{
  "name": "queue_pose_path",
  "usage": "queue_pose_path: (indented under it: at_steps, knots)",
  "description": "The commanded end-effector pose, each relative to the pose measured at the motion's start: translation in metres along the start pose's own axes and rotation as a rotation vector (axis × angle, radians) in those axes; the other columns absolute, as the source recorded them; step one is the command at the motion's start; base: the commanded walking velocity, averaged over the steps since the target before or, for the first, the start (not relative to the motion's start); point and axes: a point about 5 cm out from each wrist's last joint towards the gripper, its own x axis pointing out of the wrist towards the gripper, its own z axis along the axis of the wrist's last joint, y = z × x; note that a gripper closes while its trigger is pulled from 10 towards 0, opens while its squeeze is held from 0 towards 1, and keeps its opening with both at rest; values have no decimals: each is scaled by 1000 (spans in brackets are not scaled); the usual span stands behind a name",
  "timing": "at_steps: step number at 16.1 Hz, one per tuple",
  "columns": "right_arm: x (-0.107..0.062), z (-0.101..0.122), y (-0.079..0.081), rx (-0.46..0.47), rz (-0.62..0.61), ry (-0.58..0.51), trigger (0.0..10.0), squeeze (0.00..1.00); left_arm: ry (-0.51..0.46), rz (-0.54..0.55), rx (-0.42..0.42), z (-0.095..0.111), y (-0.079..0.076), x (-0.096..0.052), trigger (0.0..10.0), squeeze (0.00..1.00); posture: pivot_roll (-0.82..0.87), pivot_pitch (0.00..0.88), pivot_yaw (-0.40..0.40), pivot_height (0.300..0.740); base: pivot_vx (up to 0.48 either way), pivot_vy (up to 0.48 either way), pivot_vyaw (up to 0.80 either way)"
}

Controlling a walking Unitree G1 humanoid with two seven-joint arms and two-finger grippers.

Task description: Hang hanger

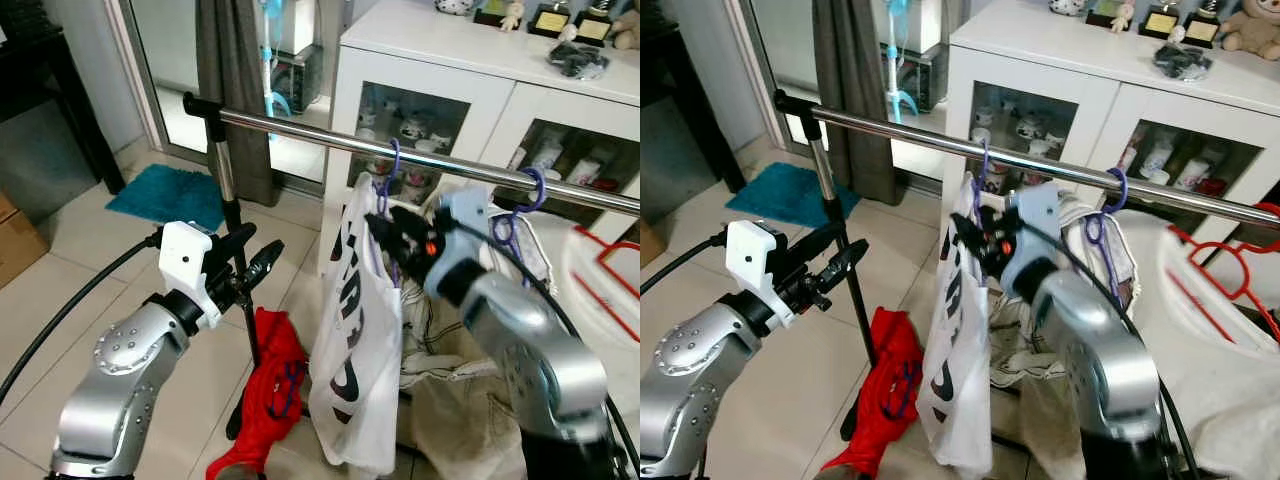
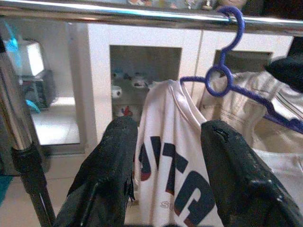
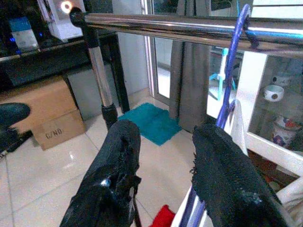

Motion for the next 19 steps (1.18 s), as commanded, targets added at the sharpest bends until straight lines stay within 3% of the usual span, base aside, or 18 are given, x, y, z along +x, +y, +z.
queue_pose_path:
  at_steps: [1,4,12,19]
  knots:
    - [-4,3,4,12,7,-43,10000,0,-7,15,15,1,-2,1,10000,0,6,0,-35,740,0,0,0]
    - [-11,-8,6,44,-48,-51,10000,0,-4,30,17,0,-5,2,10000,0,5,0,-26,740,0,-424,0]
    - [-3,0,0,21,-92,-92,10000,0,14,7,49,-1,-5,5,10000,0,3,0,-16,740,0,-480,0]
    - [-3,2,-13,-71,-167,-74,10000,0,46,-36,54,-6,-9,3,10000,0,8,0,-18,740,0,0,0]
